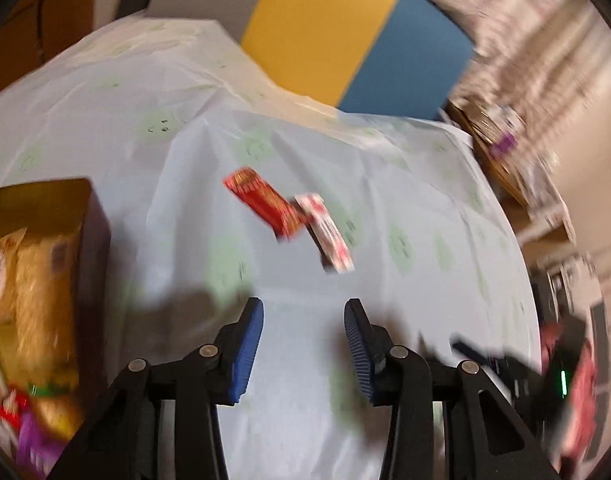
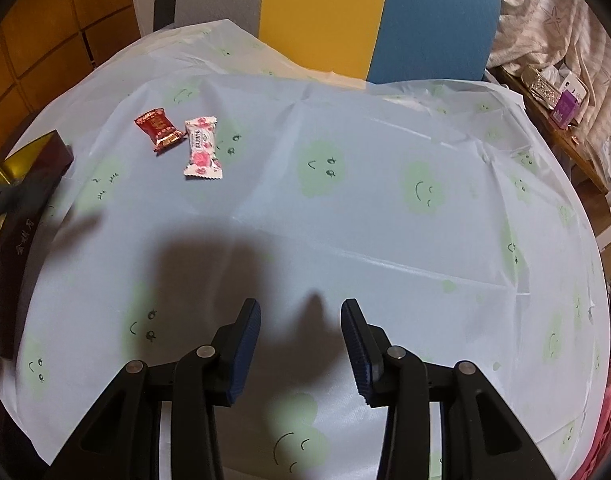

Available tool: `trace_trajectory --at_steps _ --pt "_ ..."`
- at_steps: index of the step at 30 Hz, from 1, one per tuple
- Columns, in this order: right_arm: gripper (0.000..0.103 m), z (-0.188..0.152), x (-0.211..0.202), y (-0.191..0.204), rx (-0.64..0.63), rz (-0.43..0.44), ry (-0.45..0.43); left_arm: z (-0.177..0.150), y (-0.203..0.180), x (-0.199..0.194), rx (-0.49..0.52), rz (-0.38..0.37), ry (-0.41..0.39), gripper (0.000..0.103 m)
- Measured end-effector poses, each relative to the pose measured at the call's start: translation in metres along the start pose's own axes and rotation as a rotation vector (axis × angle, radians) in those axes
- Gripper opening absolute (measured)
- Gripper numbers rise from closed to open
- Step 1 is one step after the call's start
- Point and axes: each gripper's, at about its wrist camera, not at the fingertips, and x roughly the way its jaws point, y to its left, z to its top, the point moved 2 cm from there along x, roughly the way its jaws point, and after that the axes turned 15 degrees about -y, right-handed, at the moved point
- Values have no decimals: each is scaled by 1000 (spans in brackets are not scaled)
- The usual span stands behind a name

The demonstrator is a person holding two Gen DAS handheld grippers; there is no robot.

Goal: Organize snacks
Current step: 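Move the empty right tool back over the table, then grasp the red candy bar with the left tool and lift it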

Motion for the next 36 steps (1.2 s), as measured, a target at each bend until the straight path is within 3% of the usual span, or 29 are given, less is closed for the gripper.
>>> trace_trajectory --at_steps 9,14,20,24,26,36 --pt "43 6 -7 5 16 30 -18 40 33 77 -230 141 74 39" --pt "43 8 -9 6 15 33 -26 50 31 96 -221 182 84 39" --pt "43 10 -13 9 -3 29 -42 54 13 114 -88 251 78 41" --pt "43 11 -12 7 5 17 -44 39 -3 114 146 307 36 25" --pt "43 12 -12 7 7 17 -46 28 -4 106 214 284 18 25" --pt "43 10 -9 6 -7 -11 -42 -55 -12 35 340 231 -70 24"
